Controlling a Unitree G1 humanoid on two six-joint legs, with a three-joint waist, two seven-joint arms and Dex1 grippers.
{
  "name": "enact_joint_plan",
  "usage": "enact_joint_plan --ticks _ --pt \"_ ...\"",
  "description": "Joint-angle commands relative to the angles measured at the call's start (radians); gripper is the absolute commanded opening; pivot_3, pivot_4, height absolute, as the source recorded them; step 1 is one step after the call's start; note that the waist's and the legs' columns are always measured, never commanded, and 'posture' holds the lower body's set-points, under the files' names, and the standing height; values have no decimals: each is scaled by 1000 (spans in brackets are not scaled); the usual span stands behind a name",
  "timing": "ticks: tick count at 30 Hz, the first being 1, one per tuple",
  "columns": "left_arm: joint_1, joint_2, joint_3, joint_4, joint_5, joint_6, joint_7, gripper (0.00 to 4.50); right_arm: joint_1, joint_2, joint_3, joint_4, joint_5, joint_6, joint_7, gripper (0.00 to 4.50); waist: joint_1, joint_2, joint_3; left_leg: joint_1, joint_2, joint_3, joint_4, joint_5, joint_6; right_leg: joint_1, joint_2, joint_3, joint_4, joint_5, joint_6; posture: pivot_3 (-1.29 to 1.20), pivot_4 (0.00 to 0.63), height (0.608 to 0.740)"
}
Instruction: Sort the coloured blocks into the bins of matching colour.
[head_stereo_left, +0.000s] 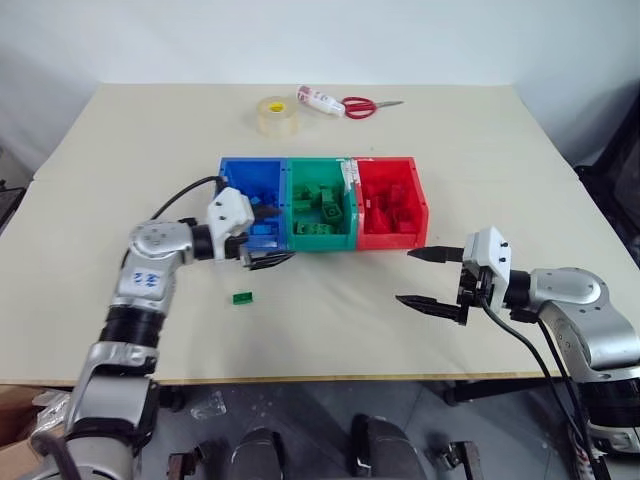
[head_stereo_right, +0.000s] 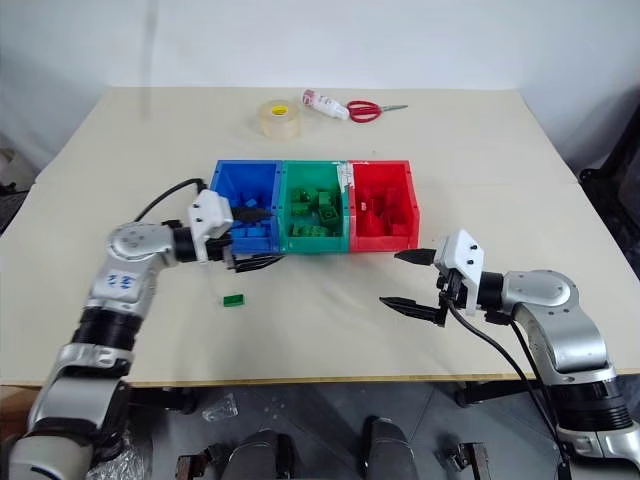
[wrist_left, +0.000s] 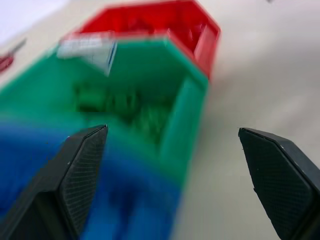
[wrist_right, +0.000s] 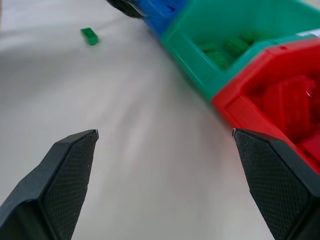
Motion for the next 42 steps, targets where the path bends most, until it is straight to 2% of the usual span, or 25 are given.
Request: enact_joint_plan --ticks 1,5,10,16,19,24,27,31,38,42 --pt "113 99 95 -146 -73 76 -33 4461 -29 2 6 21 1 -26 32 4500 -1 0 0 0 0 0 0 0 0 0 0 0 0 0 0 0 150 740" --pt "284 228 195 -196 -110 110 -70 4461 -57 6 26 58 -6 -39 62 4500 -4 0 0 0 1 0 -1 0 0 -1 0 0 1 -1 -1 0 150 740" --pt "458 290 280 -251 -142 129 -96 4461 -100 24 49 103 -17 -54 85 4500 -1 1 0 1 1 1 -1 0 -1 -2 0 0 2 -1 -2 0 150 740" --pt "469 259 249 -322 -130 158 -24 4461 -127 44 66 127 -26 -60 99 4500 1 1 0 0 1 1 -1 0 -1 -2 0 0 2 -1 -2 0 150 740" --pt "447 213 167 -350 -111 156 -13 4461 -133 47 69 132 -28 -63 101 4500 -2 1 1 1 1 2 -1 -1 -1 -2 0 0 2 -1 -2 0 150 740" --pt "394 152 55 -296 -40 114 12 4461 -119 46 64 114 -24 -58 95 4500 -2 1 1 1 1 2 -1 -1 -2 -2 0 0 2 -1 -2 0 150 740" --pt "363 135 6 -243 -1 83 17 3910 -101 40 54 96 -19 -54 87 4500 -2 1 1 1 1 2 -1 -1 -2 -2 0 0 2 -1 -2 0 150 740" --pt "316 114 -24 -181 28 112 52 2735 -70 27 35 65 -12 -45 75 4500 -2 1 0 1 1 2 -1 -1 -1 -2 0 0 2 -1 -2 0 150 740" --pt "267 112 -34 -194 -3 119 13 534 -28 12 5 25 -9 -32 56 4500 -1 1 1 1 1 2 0 -1 -1 -2 0 0 3 -1 -2 0 150 740" --pt "173 56 -38 -204 -13 152 49 486 -18 10 -4 14 -9 -30 45 4500 4 1 0 1 0 2 0 -1 -1 -2 0 1 3 -1 -2 0 150 740"
